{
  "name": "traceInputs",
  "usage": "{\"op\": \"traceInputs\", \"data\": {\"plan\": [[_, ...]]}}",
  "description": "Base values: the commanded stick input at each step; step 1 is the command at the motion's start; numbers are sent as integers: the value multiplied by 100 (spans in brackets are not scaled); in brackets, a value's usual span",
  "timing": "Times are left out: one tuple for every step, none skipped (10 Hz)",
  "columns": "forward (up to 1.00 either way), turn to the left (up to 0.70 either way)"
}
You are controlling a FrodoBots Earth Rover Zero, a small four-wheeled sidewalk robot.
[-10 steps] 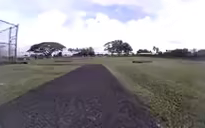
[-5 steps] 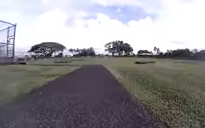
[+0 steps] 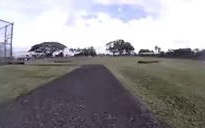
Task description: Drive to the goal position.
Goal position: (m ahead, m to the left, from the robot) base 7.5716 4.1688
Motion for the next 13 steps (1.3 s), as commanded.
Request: {"op": "traceInputs", "data": {"plan": [[85,26],[85,15],[85,0],[85,0],[85,0],[85,0],[85,0],[85,0],[85,0],[85,0],[85,0],[85,0],[85,0]]}}
